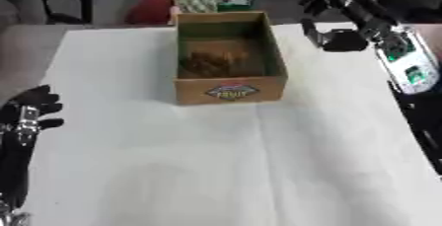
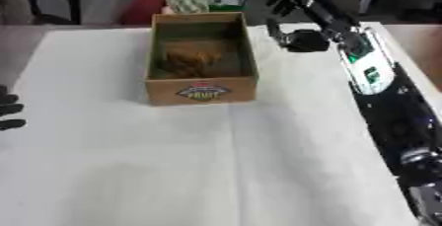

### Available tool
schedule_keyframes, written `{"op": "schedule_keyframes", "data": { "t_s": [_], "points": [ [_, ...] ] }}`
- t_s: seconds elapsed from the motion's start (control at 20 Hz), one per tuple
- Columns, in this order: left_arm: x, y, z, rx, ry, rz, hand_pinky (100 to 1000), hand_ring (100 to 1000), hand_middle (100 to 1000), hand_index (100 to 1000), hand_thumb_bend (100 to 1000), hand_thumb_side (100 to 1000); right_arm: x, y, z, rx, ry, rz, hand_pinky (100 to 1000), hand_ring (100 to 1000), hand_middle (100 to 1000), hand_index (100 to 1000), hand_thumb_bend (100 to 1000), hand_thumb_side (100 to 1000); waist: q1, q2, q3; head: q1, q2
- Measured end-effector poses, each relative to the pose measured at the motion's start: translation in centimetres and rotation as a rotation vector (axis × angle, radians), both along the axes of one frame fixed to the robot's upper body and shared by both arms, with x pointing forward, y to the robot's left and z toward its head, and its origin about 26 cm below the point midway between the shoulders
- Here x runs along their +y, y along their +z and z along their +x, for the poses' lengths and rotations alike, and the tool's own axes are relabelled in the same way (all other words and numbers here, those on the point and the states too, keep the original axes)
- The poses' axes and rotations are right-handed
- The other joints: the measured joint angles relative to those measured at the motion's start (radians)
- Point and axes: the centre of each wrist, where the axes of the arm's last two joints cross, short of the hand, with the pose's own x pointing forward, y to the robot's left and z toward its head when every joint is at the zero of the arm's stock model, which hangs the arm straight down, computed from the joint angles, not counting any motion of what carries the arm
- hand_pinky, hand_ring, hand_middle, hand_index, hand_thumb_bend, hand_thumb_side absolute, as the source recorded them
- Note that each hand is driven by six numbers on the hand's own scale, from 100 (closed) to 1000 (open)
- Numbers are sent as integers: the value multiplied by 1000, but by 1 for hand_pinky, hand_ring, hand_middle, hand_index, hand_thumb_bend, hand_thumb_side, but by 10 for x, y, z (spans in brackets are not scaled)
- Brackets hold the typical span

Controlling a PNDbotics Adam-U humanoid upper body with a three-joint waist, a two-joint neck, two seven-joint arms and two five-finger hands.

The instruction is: Pick up objects on the table and place them in the box.

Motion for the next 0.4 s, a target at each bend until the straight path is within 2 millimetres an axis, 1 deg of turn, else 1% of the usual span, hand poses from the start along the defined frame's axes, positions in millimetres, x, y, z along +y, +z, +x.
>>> {"op": "schedule_keyframes", "data": {
  "t_s": [0.2, 0.4],
  "points": [
    [1, 0, 0, -4, 6, -3, 684, 737, 675, 802, 100, 838, -2, -9, -23, 28, 35, 126, 634, 642, 670, 841, 100, 449, -1, 6, -8, 3, -3],
    [1, 0, 0, -4, 6, -3, 682, 737, 674, 800, 100, 838, -4, -22, -42, 67, 52, 197, 626, 634, 662, 828, 100, 532, 1, 11, -15, 9, -7]
  ]
}}
